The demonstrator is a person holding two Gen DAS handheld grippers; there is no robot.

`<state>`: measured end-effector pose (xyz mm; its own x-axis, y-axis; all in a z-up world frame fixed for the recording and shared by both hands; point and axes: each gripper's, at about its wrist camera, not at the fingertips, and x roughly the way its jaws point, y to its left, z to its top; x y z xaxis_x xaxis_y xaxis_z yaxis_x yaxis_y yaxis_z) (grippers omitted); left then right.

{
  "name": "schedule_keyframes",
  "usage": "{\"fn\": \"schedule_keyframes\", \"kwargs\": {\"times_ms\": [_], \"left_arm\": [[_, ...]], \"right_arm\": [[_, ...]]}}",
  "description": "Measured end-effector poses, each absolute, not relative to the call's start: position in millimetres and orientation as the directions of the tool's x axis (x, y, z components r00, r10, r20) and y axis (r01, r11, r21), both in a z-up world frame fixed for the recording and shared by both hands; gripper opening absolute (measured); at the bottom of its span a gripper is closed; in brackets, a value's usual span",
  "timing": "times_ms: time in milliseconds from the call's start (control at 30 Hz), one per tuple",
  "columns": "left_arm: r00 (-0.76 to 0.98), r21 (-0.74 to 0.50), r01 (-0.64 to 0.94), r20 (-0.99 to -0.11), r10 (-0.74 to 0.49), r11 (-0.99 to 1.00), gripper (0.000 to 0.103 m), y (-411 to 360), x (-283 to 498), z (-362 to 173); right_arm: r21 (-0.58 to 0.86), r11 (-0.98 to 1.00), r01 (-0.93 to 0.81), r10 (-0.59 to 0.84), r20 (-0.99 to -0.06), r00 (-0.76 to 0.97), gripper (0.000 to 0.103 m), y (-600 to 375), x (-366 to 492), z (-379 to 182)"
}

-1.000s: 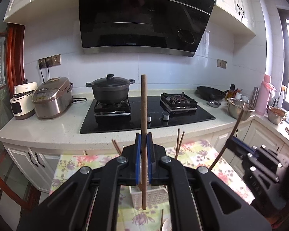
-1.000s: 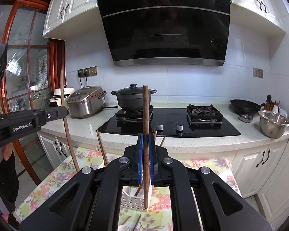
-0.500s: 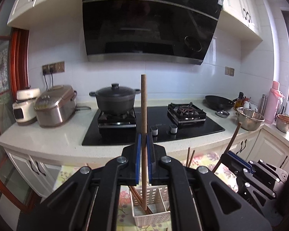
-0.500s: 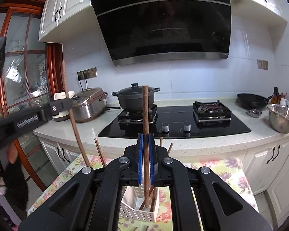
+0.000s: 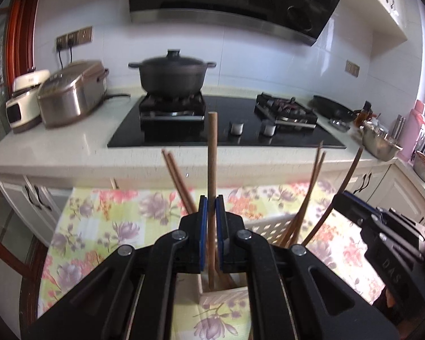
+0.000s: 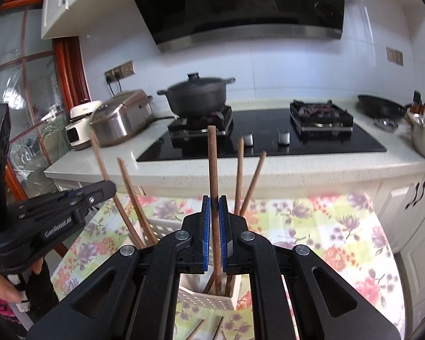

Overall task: Organize utensils
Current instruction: 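Lower the left tool's chopstick into the basket and open it while the right tool releases its own, then move both open tools back down to the remaining chopsticks on the table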

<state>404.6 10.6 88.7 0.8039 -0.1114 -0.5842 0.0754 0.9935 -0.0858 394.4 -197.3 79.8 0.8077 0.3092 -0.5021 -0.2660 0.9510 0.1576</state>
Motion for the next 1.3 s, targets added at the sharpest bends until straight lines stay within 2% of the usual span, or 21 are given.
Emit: {"fn": "schedule_keyframes", "kwargs": {"times_ms": [67, 100, 133, 200, 333, 500, 800, 1300], "left_arm": [[0.803, -0.084, 0.059, -0.588, -0.097, 0.995, 0.007, 15, 405, 81], [0.802, -0.086, 0.053, -0.591, -0.094, 0.995, 0.013, 18, 405, 76], [0.802, -0.089, 0.046, -0.591, -0.090, 0.995, 0.019, 21, 405, 74], [0.810, -0.093, 0.012, -0.583, -0.064, 0.996, 0.057, 29, 400, 70], [0.831, -0.073, -0.035, -0.555, -0.012, 0.997, 0.066, 39, 381, 62], [0.844, -0.019, -0.086, -0.533, 0.063, 0.996, 0.083, 47, 349, 44], [0.835, 0.020, -0.098, -0.542, 0.093, 0.995, 0.091, 47, 293, 11], [0.779, 0.006, -0.088, -0.623, 0.073, 0.996, 0.092, 48, 233, -57]], "right_arm": [[0.153, 0.954, -0.258, 0.300, -0.507, 0.808, 0.012, -198, 396, 75], [0.155, 0.954, -0.256, 0.299, -0.507, 0.808, 0.016, -199, 396, 73], [0.158, 0.954, -0.255, 0.300, -0.505, 0.809, 0.026, -201, 395, 72], [0.175, 0.952, -0.250, 0.305, -0.490, 0.817, 0.041, -207, 389, 71], [0.190, 0.954, -0.231, 0.295, -0.467, 0.834, 0.041, -221, 370, 66], [0.210, 0.953, -0.217, 0.293, -0.469, 0.833, 0.041, -234, 343, 46], [0.231, 0.955, -0.189, 0.285, -0.523, 0.803, 0.041, -237, 301, -1], [0.192, 0.968, -0.161, 0.249, -0.666, 0.703, 0.041, -224, 277, -71]]}}
